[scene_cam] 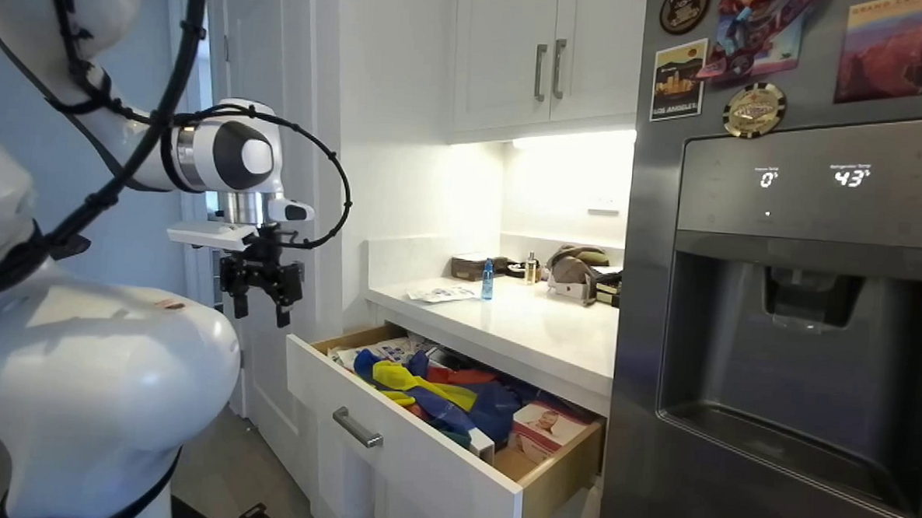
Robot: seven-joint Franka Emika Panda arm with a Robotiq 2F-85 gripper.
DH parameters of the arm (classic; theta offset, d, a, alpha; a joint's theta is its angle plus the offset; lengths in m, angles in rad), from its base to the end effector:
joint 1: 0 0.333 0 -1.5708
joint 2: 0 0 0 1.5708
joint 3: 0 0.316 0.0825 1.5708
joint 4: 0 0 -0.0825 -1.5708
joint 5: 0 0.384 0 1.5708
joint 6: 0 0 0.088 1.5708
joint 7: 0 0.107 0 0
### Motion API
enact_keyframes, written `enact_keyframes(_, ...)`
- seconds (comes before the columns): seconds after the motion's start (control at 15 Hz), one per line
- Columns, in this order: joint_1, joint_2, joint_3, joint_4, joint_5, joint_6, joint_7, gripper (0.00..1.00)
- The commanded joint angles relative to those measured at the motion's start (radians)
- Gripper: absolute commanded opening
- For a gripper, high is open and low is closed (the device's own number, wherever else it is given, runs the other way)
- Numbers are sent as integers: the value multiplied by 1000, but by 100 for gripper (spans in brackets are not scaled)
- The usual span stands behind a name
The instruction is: Close the drawer
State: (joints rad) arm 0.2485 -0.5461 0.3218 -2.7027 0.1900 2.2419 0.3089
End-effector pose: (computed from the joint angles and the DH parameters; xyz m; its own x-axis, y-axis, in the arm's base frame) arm 0.3126 0.1996 0.3934 0.9916 0.1082 0.0707 0.1095 -0.9939 -0.0137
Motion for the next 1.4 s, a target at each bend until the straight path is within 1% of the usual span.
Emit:
enact_keyframes(0.0,-54,52,12,-13,2,112,151,100)
enact_keyframes(0.07,-66,59,8,-22,8,133,187,100)
enact_keyframes(0.13,-51,79,-18,-21,31,127,155,100)
enact_keyframes(0.2,-44,54,-9,-14,4,100,136,100)
enact_keyframes(0.47,-43,64,-13,-15,6,101,133,100)
enact_keyframes(0.53,-57,80,0,-2,0,106,174,100)
enact_keyframes(0.6,-86,90,29,-3,-2,155,276,100)
enact_keyframes(0.73,-97,100,37,-3,19,178,368,100)
enact_keyframes(1.0,-123,109,55,-32,9,270,578,100)
enact_keyframes(1.13,-141,124,64,-57,-3,353,678,100)
enact_keyframes(1.2,-149,137,70,-73,-6,412,725,100)
enact_keyframes(1.27,-165,151,93,-85,-25,473,790,100)
enact_keyframes(1.33,-118,127,39,-64,-11,385,696,100)
